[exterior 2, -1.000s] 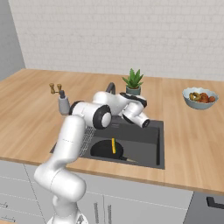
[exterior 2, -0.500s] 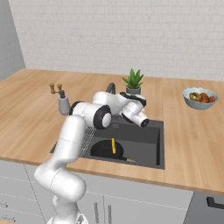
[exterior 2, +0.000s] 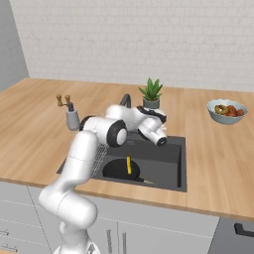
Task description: Pick the pan and sponge and place them into the sink. Then turn on the water.
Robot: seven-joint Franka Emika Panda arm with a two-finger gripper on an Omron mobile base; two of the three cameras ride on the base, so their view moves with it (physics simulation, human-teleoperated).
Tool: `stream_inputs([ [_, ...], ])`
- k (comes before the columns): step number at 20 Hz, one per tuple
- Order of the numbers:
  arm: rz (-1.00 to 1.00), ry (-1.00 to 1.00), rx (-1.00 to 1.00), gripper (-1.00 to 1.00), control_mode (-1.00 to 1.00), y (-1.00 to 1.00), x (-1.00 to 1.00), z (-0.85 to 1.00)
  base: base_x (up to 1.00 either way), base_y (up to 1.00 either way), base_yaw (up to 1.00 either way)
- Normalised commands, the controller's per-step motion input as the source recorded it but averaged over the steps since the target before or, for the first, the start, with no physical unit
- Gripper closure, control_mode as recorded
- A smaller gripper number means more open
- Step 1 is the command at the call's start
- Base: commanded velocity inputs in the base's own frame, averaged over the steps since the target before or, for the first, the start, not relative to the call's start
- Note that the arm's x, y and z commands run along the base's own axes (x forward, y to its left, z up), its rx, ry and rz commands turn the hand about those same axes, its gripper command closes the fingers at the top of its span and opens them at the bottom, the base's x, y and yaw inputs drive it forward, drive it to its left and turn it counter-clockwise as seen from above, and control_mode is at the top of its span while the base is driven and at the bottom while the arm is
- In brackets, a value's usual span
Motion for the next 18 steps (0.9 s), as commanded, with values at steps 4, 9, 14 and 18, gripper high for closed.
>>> stream_inputs([
  [4, -0.16, 0.11, 0.0, 1.0, -1.0, -1.0, 0.02, -0.79, 0.0, 0.0, 0.0],
  [9, -0.14, 0.09, 0.01, 1.0, -1.0, -1.0, 0.0, -0.77, 0.0, 0.0, 0.0],
  [14, -0.01, -0.02, 0.35, 1.0, -1.0, -1.0, -0.42, 0.35, 0.0, 0.0, 0.0],
  [18, 0.0, -0.09, 0.43, 1.0, -1.0, -1.0, -0.53, 0.84, 0.0, 0.0, 0.0],
])
